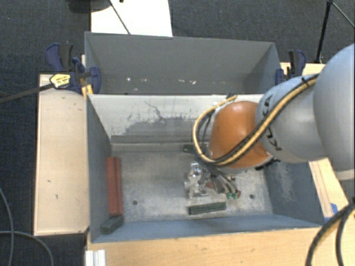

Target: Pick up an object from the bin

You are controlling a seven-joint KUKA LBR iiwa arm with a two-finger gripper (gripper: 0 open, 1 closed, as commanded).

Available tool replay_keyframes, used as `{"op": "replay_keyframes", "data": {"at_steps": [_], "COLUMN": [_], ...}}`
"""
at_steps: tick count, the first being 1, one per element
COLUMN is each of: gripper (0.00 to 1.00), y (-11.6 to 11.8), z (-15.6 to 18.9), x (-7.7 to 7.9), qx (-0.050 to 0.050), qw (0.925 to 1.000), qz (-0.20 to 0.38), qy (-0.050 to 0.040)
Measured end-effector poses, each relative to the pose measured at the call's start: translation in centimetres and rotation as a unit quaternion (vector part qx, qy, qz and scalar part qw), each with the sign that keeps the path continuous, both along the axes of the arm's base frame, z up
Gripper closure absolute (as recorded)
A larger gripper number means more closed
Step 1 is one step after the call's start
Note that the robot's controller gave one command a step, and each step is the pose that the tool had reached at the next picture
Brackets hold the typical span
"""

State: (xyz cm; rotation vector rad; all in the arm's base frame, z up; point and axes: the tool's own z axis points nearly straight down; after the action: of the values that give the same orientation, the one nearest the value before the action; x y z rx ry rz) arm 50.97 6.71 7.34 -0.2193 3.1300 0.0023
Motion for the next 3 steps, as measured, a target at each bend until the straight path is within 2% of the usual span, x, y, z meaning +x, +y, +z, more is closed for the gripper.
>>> {"op": "replay_keyframes", "data": {"at_steps": [1,2,3], "gripper": [1.00,1.00,0.00], "y": [0.0,-4.0,-4.9], "z": [0.0,4.5,11.5], "x": [0.0,0.4,2.3], "qx": [0.000,0.000,0.000], "qw": [1.0000,0.9999,0.9983], "qz": [-0.001,-0.015,-0.058], "qy": [0.0000,0.0047,0.0007]}}
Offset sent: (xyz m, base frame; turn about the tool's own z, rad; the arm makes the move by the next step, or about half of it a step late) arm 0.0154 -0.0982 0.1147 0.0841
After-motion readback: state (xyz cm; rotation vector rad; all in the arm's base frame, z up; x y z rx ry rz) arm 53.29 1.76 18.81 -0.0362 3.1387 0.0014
